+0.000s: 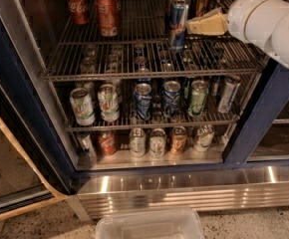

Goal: Pick orange can from top shelf of fridge

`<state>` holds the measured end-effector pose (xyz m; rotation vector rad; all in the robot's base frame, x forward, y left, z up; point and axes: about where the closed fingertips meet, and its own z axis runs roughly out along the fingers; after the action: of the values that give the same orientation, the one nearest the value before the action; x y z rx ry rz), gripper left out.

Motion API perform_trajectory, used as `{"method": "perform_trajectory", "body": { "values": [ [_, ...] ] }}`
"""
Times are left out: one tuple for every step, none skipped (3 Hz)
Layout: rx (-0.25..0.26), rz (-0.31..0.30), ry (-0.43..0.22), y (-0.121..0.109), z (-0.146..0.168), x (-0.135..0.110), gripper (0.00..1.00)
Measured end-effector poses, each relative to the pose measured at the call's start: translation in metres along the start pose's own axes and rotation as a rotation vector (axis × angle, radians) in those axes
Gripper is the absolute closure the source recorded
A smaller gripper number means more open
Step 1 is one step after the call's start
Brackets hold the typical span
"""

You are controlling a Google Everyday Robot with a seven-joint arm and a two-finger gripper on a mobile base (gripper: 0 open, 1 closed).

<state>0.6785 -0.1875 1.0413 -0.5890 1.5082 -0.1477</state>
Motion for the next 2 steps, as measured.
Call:
{"method": "perform_trajectory", "body": {
  "values": [
    [0.028,0.009,-0.011,-0.0063,-0.0056,-0.0017,0.18],
    [0.034,0.034,-0.007,-0.0129,0.0038,0.0058,0.42]
  ]
}}
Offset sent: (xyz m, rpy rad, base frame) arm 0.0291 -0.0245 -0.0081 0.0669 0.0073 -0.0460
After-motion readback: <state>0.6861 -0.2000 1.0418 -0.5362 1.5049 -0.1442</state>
